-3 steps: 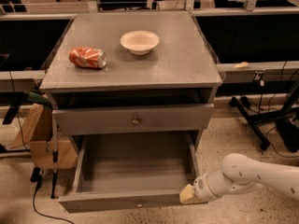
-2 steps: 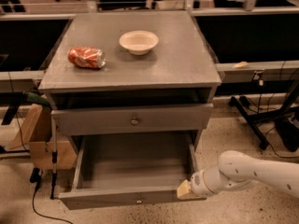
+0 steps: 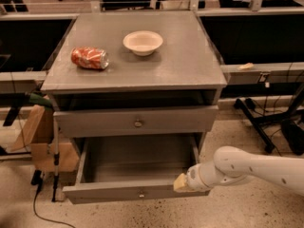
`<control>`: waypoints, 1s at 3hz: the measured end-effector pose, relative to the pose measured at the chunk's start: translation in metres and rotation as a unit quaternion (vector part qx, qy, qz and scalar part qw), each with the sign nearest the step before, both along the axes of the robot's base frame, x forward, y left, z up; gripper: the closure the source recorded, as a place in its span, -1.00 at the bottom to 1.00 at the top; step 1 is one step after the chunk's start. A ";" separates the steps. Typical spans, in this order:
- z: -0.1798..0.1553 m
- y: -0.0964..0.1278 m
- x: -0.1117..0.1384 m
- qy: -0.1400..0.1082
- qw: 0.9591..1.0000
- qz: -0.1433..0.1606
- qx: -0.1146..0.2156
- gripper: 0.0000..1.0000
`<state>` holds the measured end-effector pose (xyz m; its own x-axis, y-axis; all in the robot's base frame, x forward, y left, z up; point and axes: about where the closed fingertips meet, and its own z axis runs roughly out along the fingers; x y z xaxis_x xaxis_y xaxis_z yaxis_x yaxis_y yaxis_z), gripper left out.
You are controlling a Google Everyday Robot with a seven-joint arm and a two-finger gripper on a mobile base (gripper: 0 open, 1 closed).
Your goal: Close middle drawer
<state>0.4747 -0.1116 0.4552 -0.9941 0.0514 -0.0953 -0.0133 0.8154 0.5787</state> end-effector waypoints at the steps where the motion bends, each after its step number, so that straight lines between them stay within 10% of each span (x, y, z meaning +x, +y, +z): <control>1: 0.000 0.015 0.022 -0.008 1.000 -0.009 -0.003 1.00; 3: -0.003 0.024 0.050 -0.017 1.000 -0.021 -0.012 1.00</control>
Offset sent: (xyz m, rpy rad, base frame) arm 0.1422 0.0813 -0.0142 -0.0455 -0.1083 -0.1116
